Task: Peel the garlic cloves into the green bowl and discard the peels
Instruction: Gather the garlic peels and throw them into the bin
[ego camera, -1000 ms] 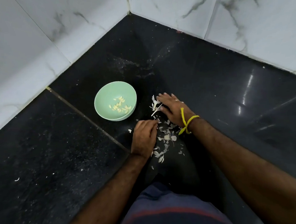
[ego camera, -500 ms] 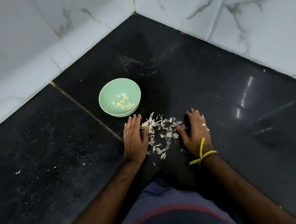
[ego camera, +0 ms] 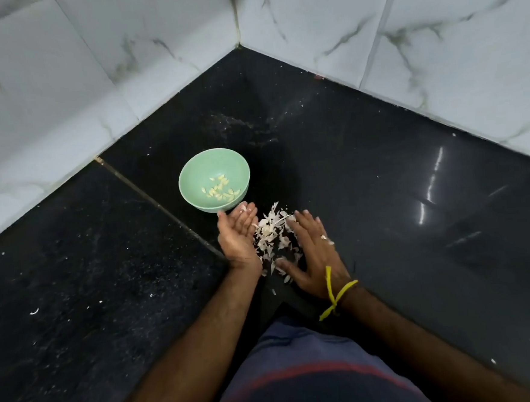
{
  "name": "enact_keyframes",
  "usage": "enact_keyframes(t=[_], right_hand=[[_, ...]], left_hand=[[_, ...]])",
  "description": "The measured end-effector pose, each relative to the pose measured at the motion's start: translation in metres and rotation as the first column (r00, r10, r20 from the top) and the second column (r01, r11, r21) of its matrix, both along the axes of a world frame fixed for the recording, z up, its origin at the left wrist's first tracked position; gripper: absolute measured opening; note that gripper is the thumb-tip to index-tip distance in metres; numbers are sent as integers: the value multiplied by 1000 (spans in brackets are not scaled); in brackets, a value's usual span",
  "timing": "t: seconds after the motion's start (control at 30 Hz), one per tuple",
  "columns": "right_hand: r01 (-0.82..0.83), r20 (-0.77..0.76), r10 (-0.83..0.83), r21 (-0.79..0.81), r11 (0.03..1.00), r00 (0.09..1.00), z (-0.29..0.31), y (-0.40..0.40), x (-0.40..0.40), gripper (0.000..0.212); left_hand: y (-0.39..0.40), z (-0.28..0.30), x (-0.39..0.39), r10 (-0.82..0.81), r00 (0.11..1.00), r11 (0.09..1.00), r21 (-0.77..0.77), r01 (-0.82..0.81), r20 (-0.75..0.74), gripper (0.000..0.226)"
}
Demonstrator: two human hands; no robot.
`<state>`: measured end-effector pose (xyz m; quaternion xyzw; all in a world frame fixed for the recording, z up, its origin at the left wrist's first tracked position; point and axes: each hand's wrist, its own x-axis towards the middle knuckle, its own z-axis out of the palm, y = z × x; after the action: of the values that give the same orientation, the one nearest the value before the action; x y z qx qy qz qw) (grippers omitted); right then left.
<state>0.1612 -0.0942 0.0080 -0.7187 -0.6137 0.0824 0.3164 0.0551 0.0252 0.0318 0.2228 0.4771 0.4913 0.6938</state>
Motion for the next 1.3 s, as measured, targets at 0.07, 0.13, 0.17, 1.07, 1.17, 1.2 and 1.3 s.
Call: enact_keyframes(t=[0.07, 0.13, 0.17, 1.07, 1.17, 1.2, 1.3], right_hand=[[-24, 72, 26, -21, 999, 997, -1, 6, -14, 86], [-6, 136, 13, -53, 999, 991, -3, 12, -23, 88], [19, 152, -10, -62, 998, 988, -4, 13, -23, 86], [91, 134, -74, -124, 988, 988, -1, 41, 5, 56], [136, -119, -137, -12, 991, 984, 3, 41, 24, 44], [163, -167, -162, -8, 987, 973, 2, 38, 28, 44], [98, -125, -108, -81, 992, 986, -4, 41, 30, 48]], left_hand=[[0, -2, -1, -3, 999, 1000, -27, 4, 44, 64], [2, -2, -3, 4, 999, 1000, -25, -3, 52, 64], [4, -2, -5, 19, 998, 999, -27, -17, 59, 64], [-23, -28, -39, 101, 806, 884, 424, 196, -583, 12], [-30, -30, -47, 138, 753, 836, 483, 259, -643, 16], [-32, -31, -49, 163, 739, 822, 504, 264, -654, 16], [-31, -33, -49, 213, 674, 768, 548, 332, -707, 11]])
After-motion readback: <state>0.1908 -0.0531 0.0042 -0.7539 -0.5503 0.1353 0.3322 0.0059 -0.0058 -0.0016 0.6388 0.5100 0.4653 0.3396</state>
